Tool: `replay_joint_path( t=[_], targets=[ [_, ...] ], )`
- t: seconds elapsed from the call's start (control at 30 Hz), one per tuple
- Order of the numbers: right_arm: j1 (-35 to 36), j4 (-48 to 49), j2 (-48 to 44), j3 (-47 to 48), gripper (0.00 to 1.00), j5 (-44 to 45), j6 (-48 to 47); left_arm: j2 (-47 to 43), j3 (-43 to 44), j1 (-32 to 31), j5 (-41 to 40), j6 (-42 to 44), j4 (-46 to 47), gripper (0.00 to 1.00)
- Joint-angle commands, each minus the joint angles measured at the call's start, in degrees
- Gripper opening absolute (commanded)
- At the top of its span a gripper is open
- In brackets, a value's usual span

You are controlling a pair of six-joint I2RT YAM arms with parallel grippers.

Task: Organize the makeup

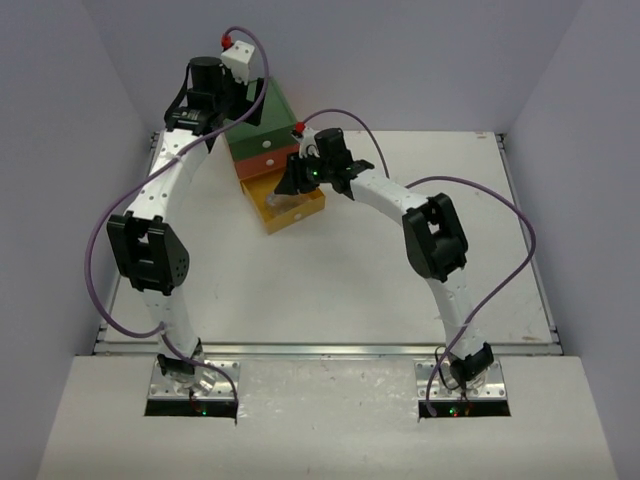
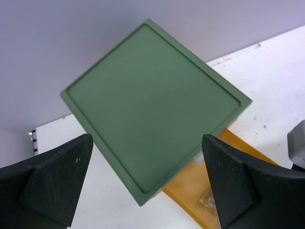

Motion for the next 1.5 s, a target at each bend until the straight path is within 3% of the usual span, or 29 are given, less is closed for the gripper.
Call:
replay_joint_path(
  t=[0.0,0.37,0.57,0.77,0.83,0.9,1.1,1.2,1.33,1.47],
  targets=[
    [0.03,9.91,2.44,6.44,0.0,1.5,2.61,2.74,2.9,0.7,-6.97,-2.26,6.36,0.96],
    [0.03,16.5,8.99,6.74,0.04,3.93,7.45,4.91,1.66,1.22,-7.05,-2.26,6.89,0.96],
    [0.04,14.12,12.06,10.68,0.39,6.26,8.63,4.98,0.2,1.37,-6.12,-2.63,6.93,0.96],
    [-0.25,8.68,8.12,9.17,0.53,18.35,4.04,4.91,-0.22,1.44,-4.27,-2.71,5.92,0.96],
    [-0.46,8.67,6.05,8.03,0.64,20.71,1.69,4.99,-0.22,1.44,-3.7,-2.78,5.57,0.96],
    [-0.55,8.45,5.36,8.56,0.7,20.05,-0.97,5.11,-0.05,1.38,-3.31,-2.81,5.37,0.96],
    [-0.58,7.44,1.64,8.56,0.68,17.21,-3.39,5.08,-0.05,1.35,-3.44,-2.53,5.35,0.96],
    [-0.25,7.44,-5.3,3.61,0.63,15.45,-3.44,5.26,0.11,1.49,-4.86,-2.02,5.33,0.96],
    [1.68,9.93,-16.47,-14.88,0.59,18.86,-1.55,6.16,1.56,2.22,-5.68,-2.18,5.7,0.97],
    [1.88,21.0,-26.87,-37.98,0.52,22.56,11.2,7.1,4.45,3.11,-5.64,-3.57,5.63,0.97]
  ],
)
